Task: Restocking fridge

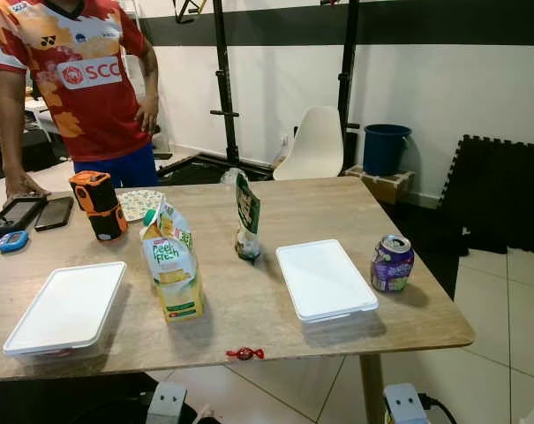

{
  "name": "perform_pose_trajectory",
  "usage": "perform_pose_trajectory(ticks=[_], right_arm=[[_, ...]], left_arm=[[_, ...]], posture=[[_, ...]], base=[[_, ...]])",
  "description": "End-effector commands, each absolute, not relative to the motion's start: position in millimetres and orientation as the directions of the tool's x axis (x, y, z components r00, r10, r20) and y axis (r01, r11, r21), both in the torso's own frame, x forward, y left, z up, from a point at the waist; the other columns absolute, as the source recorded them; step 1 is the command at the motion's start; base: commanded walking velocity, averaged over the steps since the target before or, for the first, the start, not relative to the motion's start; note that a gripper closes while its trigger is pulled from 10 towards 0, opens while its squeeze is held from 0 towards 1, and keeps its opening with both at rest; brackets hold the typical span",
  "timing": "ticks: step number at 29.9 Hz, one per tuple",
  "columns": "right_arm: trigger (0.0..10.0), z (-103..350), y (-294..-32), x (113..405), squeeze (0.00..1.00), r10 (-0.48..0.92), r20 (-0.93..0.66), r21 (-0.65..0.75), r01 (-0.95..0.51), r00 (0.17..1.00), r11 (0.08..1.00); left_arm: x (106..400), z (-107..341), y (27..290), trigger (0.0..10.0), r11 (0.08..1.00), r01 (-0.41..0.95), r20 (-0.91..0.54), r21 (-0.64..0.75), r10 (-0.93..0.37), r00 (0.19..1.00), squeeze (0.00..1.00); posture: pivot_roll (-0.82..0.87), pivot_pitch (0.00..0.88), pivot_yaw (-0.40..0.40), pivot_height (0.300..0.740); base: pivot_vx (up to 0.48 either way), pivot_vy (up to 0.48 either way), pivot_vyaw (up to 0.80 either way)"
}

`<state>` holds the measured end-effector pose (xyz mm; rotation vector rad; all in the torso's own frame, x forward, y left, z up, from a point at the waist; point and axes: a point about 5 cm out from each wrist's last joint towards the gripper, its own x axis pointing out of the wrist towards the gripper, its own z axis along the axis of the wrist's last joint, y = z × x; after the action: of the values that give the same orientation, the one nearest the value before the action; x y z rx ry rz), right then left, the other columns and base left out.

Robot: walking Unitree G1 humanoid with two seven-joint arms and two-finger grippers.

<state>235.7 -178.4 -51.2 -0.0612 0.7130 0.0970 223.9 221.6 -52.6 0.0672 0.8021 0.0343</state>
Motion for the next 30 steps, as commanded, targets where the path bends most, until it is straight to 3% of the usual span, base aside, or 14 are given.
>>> perform_pose_trajectory(ticks=[1,13,30], right_arm=[[10.0,-52.1,-176.4,235.2,0.0,0.069,-0.66,-0.015,-0.105,0.748,0.994],[10.0,-49.2,-174.7,239.5,0.0,0.07,-0.648,-0.025,-0.113,0.759,0.993],[10.0,-52.3,-176.0,233.2,0.0,0.059,-0.645,-0.042,-0.112,0.762,0.993]], left_arm=[[220.5,-52.9,231.2,10.0,0.996,-0.015,-0.729,0.091,0.077,0.68,0.0],[231.9,-44.9,233.2,10.0,0.995,-0.049,-0.703,0.087,0.097,0.705,0.0],[224.1,-47.5,241.5,10.0,0.994,-0.048,-0.716,0.103,0.108,0.69,0.0]], posture=[[0.08,0.004,0.026,0.74],[0.06,0.038,0.008,0.74],[0.04,0.044,0.036,0.74]], base=[[0.0,0.0,0.0],[0.0,0.0,0.0],[0.0,0.0,0.0]])
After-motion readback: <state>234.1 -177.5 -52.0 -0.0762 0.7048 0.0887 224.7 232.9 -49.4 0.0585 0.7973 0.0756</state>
